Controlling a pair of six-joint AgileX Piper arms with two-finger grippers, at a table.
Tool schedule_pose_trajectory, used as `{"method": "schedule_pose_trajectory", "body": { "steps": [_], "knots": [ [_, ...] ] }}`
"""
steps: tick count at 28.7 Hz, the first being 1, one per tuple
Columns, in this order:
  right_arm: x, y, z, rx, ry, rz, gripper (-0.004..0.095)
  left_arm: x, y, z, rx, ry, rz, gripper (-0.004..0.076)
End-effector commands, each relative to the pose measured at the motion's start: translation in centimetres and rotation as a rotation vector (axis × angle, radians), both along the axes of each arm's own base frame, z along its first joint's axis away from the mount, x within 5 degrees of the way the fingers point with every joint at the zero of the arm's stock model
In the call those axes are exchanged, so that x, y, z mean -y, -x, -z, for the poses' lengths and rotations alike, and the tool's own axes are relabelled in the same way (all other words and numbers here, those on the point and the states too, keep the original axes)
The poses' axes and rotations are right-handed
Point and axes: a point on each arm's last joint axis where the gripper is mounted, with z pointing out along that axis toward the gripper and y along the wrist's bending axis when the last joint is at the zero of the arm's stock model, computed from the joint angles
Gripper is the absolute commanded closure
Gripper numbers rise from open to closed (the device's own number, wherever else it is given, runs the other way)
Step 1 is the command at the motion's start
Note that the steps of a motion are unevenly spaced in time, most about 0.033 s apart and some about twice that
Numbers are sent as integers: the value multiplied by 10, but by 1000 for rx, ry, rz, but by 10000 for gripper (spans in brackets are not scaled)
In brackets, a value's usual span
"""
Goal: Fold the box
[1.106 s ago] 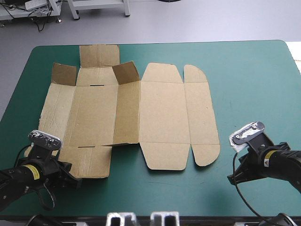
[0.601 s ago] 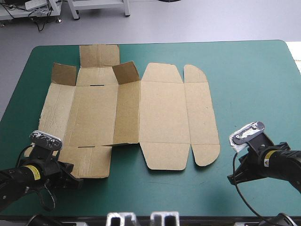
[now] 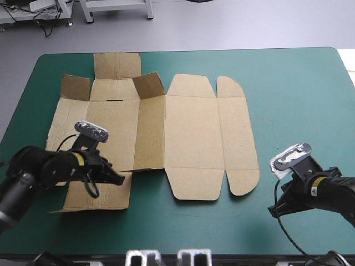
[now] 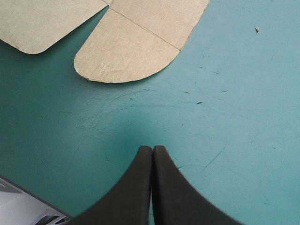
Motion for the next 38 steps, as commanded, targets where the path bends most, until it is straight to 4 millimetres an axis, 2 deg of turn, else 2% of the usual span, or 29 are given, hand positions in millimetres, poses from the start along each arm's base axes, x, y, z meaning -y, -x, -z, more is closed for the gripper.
{"method": "schedule_pose_trajectory", "body": {
  "steps": [1,3,5,7,11,16,18,21,26,28,30,32,38],
  "knots": [
    [0,-2,-13,75,-26,-7,932,15,-30,-17,36,84,86,707],
    [0,-2,-13,75,-25,-9,932,5,-48,-26,8,182,85,707],
    [0,-2,-13,77,-22,-14,932,-15,-53,-32,-12,253,77,707],
    [0,-2,-13,81,-18,-22,932,-39,-55,-34,-29,313,32,707],
    [-1,-4,-14,103,-30,-23,932,-102,-51,-37,-13,394,-157,708],
    [-3,-4,-15,113,-42,-36,932,-147,-53,-38,72,502,-381,707],
    [-5,-4,-15,109,-50,-61,932,-155,-57,-34,57,534,-405,689],
    [-6,-3,-15,107,-62,-66,932,-165,-67,-16,-21,541,-430,622],
    [-7,-3,-15,111,-54,-99,932,-193,-87,33,-212,439,-502,446],
    [-7,-3,-15,118,-55,-101,932,-204,-96,46,-243,428,-520,359],
    [-7,-3,-15,115,-61,-102,932,-211,-104,48,-234,431,-510,288],
    [-8,-3,-15,114,-64,-103,932,-217,-112,42,-209,418,-496,243],
    [-8,-3,-15,114,-64,-103,932,-232,-131,14,-125,360,-475,230]
  ]
}}
